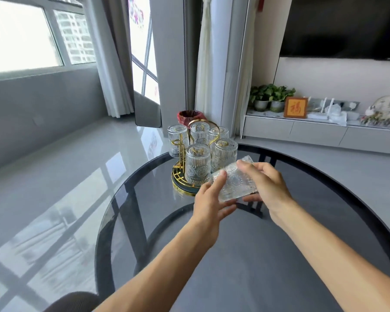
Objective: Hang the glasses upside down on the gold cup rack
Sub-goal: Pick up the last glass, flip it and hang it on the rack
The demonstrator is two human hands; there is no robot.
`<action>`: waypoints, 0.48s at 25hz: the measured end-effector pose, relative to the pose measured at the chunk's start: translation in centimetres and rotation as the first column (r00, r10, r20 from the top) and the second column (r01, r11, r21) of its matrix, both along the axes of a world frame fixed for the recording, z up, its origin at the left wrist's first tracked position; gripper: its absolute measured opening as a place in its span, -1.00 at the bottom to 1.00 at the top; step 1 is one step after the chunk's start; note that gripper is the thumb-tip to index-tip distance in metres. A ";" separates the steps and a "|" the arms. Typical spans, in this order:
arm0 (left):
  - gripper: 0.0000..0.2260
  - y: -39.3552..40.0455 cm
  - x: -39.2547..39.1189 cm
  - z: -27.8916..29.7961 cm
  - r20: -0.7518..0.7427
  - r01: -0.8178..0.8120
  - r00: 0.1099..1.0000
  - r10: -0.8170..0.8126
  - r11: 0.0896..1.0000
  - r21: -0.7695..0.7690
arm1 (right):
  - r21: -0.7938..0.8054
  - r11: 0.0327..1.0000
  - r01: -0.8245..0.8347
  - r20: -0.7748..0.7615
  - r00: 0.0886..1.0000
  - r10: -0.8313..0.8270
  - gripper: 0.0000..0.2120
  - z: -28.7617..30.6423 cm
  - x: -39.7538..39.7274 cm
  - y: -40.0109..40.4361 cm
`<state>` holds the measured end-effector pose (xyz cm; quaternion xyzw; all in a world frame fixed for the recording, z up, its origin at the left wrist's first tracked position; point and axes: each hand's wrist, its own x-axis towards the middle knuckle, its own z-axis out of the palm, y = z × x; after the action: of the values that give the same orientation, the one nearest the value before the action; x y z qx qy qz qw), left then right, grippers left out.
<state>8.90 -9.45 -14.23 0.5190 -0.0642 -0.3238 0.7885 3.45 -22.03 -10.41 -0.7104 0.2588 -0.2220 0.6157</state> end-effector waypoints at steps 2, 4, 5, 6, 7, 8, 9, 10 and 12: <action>-0.41 2.2 0.7 2.3 0.057 -0.093 0.994 0.095 0.995 -0.043 | -0.032 0.987 -0.158 -0.007 0.987 0.158 -0.24 2.0 0.4 1.0; -0.35 4.1 2.1 4.5 0.180 -0.208 0.960 0.215 0.977 -0.053 | -0.117 0.955 -0.274 -0.027 0.962 0.273 -0.32 3.9 1.3 1.8; -0.34 5.0 3.1 5.6 0.243 -0.265 0.931 0.271 0.963 -0.057 | -0.160 0.946 -0.283 -0.024 0.959 0.282 -0.41 4.7 2.0 2.1; -0.33 5.8 4.3 6.7 0.291 -0.317 0.901 0.321 0.946 -0.062 | -0.221 0.943 -0.251 -0.019 0.967 0.253 -0.48 5.3 2.7 2.3; -0.30 6.5 5.6 7.7 0.324 -0.358 0.874 0.361 0.931 -0.071 | -0.309 0.932 -0.189 -0.012 0.981 0.194 -0.52 5.9 3.7 2.5; -0.28 7.1 7.1 8.6 0.358 -0.391 0.849 0.389 0.918 -0.072 | -0.424 0.898 -0.118 -0.005 0.992 0.128 -0.54 6.3 4.7 2.5; -0.28 7.5 8.6 9.4 0.401 -0.416 0.822 0.405 0.907 -0.064 | -0.558 0.827 -0.060 0.000 0.997 0.073 -0.57 6.6 5.8 2.5; -0.31 7.8 10.0 9.9 0.462 -0.441 0.786 0.411 0.896 -0.047 | -0.686 0.727 -0.036 -0.010 0.999 0.040 -0.59 6.7 7.0 2.5; -0.37 7.9 12.7 9.9 0.611 -0.504 0.682 0.403 0.864 -0.007 | -0.847 0.527 -0.074 -0.079 0.997 0.013 -0.61 6.9 9.7 2.3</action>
<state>21.61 -1.57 -4.32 0.6551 -0.1497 0.0566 0.7384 13.13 -19.71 -3.53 -0.9328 0.1195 -0.2819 0.1899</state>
